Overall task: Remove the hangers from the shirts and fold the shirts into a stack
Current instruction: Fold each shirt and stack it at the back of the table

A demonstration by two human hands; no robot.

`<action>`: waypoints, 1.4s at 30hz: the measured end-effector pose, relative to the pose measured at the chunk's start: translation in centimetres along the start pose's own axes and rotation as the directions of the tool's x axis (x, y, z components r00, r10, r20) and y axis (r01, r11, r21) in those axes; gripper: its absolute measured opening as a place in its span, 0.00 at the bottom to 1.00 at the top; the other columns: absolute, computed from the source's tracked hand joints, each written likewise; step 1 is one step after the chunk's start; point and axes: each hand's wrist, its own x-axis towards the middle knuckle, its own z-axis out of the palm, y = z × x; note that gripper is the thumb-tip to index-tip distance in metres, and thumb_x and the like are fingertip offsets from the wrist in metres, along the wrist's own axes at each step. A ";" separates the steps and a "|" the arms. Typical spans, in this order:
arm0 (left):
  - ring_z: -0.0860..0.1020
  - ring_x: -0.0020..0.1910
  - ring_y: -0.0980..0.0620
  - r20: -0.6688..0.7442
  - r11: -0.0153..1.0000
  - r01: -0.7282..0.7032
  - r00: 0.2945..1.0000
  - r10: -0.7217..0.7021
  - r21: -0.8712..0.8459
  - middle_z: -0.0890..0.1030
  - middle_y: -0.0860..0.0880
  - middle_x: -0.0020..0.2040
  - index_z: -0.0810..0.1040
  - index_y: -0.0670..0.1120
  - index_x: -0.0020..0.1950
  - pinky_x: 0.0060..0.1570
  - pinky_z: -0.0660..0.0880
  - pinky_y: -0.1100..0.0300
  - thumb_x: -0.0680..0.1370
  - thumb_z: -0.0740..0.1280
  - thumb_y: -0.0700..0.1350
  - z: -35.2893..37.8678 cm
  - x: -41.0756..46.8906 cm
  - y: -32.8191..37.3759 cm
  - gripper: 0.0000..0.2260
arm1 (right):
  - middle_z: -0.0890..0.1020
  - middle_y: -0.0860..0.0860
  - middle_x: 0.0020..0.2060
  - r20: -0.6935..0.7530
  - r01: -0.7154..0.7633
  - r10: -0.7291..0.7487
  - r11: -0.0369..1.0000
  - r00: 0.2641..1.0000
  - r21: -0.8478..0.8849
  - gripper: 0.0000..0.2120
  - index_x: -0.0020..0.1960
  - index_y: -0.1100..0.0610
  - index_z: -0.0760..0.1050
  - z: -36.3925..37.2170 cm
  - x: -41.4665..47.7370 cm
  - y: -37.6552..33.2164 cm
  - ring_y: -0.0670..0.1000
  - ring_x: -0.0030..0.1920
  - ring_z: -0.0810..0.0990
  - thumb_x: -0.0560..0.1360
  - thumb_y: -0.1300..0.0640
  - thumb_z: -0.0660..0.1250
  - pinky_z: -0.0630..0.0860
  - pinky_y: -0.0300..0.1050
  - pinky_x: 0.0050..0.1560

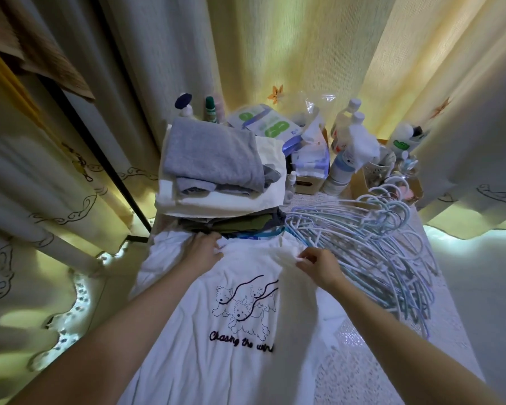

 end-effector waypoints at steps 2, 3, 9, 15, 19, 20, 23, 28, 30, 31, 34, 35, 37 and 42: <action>0.77 0.56 0.48 0.001 0.999 -0.045 0.999 0.045 -0.004 0.82 0.51 0.52 0.80 0.49 0.57 0.56 0.70 0.58 0.73 0.71 0.47 -0.3 -0.7 -0.2 0.13 | 0.83 0.50 0.39 0.007 0.042 -0.043 0.998 0.999 0.048 0.02 0.43 0.55 0.80 -0.2 -1.3 0.3 0.52 0.43 0.77 0.72 0.57 0.70 0.74 0.45 0.43; 0.77 0.54 0.49 0.019 0.998 -0.067 0.998 0.068 -0.003 0.82 0.51 0.50 0.81 0.49 0.54 0.54 0.71 0.59 0.72 0.71 0.46 -0.4 -1.2 -0.3 0.11 | 0.82 0.49 0.37 0.004 0.063 -0.063 0.997 0.998 0.045 0.03 0.40 0.53 0.77 -0.1 -2.2 0.6 0.52 0.41 0.77 0.71 0.59 0.70 0.72 0.43 0.40; 0.73 0.49 0.49 0.123 0.970 -0.218 0.965 0.231 -0.112 0.71 0.52 0.47 0.72 0.49 0.44 0.45 0.66 0.60 0.69 0.76 0.50 -0.5 -4.8 -0.9 0.14 | 0.75 0.50 0.36 -0.032 0.005 -0.003 0.999 0.999 0.045 0.12 0.37 0.51 0.67 2.8 -7.0 3.4 0.54 0.40 0.71 0.68 0.64 0.67 0.62 0.42 0.33; 0.70 0.45 0.50 0.170 0.981 -0.185 0.970 0.174 0.050 0.72 0.52 0.44 0.68 0.53 0.47 0.52 0.70 0.58 0.67 0.68 0.69 -0.6 -8.2 -2.1 0.22 | 0.77 0.42 0.37 -0.120 0.049 -0.048 0.999 0.992 -0.002 0.17 0.54 0.45 0.76 4.4 -9.8 3.6 0.50 0.49 0.72 0.67 0.48 0.75 0.72 0.45 0.47; 0.73 0.51 0.52 0.258 0.989 -0.144 0.955 0.144 -0.021 0.77 0.56 0.48 0.75 0.58 0.49 0.54 0.72 0.57 0.68 0.68 0.68 -1.4 -9.6 -3.1 0.18 | 0.83 0.45 0.41 -0.083 0.133 -0.142 0.985 0.986 -0.106 0.07 0.47 0.51 0.82 3.3 -10.3 3.1 0.51 0.47 0.73 0.71 0.51 0.72 0.71 0.45 0.47; 0.75 0.48 0.53 0.275 0.987 -0.116 0.951 0.142 -0.109 0.78 0.57 0.45 0.75 0.57 0.45 0.50 0.72 0.60 0.67 0.68 0.68 -1.9 -9.9 -3.1 0.17 | 0.83 0.46 0.41 -0.085 0.158 -0.167 0.983 0.982 -0.098 0.05 0.45 0.51 0.82 2.8 -10.5 3.0 0.51 0.46 0.73 0.71 0.52 0.72 0.70 0.45 0.46; 0.74 0.38 0.56 0.222 0.971 -0.086 0.966 0.136 -0.222 0.74 0.57 0.37 0.70 0.56 0.42 0.36 0.66 0.67 0.71 0.68 0.60 -4.7 -10.1 -2.5 0.11 | 0.81 0.46 0.37 -0.135 0.205 -0.194 0.976 0.972 0.076 0.04 0.40 0.52 0.78 -0.3 -10.5 1.6 0.49 0.42 0.74 0.71 0.57 0.73 0.70 0.46 0.45; 0.74 0.45 0.55 0.055 0.932 -0.176 0.977 0.204 -0.317 0.76 0.54 0.47 0.71 0.55 0.47 0.41 0.68 0.66 0.71 0.75 0.48 -11.3 -9.1 -0.8 0.13 | 0.76 0.48 0.28 -0.245 0.309 -0.250 0.920 0.937 0.240 0.09 0.35 0.59 0.76 -7.8 -10.1 -2.8 0.41 0.29 0.71 0.68 0.61 0.76 0.67 0.33 0.32; 0.76 0.45 0.59 0.014 0.890 -0.153 0.984 0.176 -0.429 0.79 0.54 0.48 0.75 0.55 0.48 0.41 0.70 0.70 0.67 0.78 0.47 -14.2 -9.1 0.2 0.16 | 0.74 0.48 0.27 -0.310 0.343 -0.261 0.906 0.914 0.249 0.11 0.33 0.58 0.74 -10.3 -10.0 -4.3 0.43 0.29 0.69 0.67 0.60 0.77 0.66 0.36 0.32; 0.78 0.46 0.58 0.009 0.880 -0.152 0.985 0.175 -0.449 0.81 0.54 0.47 0.78 0.54 0.47 0.43 0.73 0.70 0.65 0.79 0.47 -15.6 -9.1 0.5 0.15 | 0.73 0.48 0.27 -0.341 0.363 -0.268 0.897 0.901 0.253 0.13 0.32 0.58 0.73 -11.3 -10.1 -4.8 0.42 0.28 0.68 0.66 0.60 0.77 0.64 0.35 0.31; 0.82 0.51 0.51 0.062 0.828 -0.142 0.976 0.208 -0.543 0.85 0.48 0.47 0.84 0.47 0.46 0.55 0.77 0.59 0.65 0.78 0.48 -18.9 -9.3 0.8 0.13 | 0.71 0.51 0.28 -0.361 0.385 -0.274 0.877 0.891 0.286 0.15 0.33 0.60 0.71 -13.1 -10.5 -5.6 0.44 0.28 0.66 0.66 0.58 0.77 0.62 0.35 0.29; 0.82 0.52 0.51 0.078 0.805 -0.139 0.971 0.224 -0.577 0.85 0.48 0.48 0.84 0.46 0.48 0.55 0.77 0.59 0.65 0.77 0.49 -19.7 -9.7 0.8 0.14 | 0.72 0.52 0.29 -0.334 0.388 -0.288 0.875 0.898 0.289 0.15 0.33 0.61 0.71 -13.5 -10.6 -5.7 0.46 0.30 0.67 0.65 0.57 0.77 0.63 0.37 0.31; 0.82 0.49 0.55 0.109 0.772 -0.142 0.958 0.264 -0.620 0.85 0.49 0.47 0.84 0.47 0.47 0.50 0.76 0.65 0.66 0.76 0.50 -20.6 -10.5 0.8 0.12 | 0.72 0.51 0.29 -0.258 0.400 -0.332 0.871 0.907 0.285 0.17 0.33 0.62 0.72 -13.9 -11.1 -5.7 0.48 0.31 0.67 0.63 0.53 0.77 0.63 0.40 0.33; 0.75 0.35 0.61 0.212 0.872 -0.159 0.935 0.284 -0.463 0.78 0.56 0.33 0.79 0.54 0.34 0.38 0.70 0.67 0.67 0.77 0.43 -19.2 -12.8 0.9 0.09 | 0.68 0.44 0.22 -0.133 0.361 -0.336 0.885 0.932 0.295 0.20 0.28 0.53 0.65 -14.3 -13.1 -5.3 0.41 0.26 0.63 0.60 0.45 0.75 0.59 0.31 0.27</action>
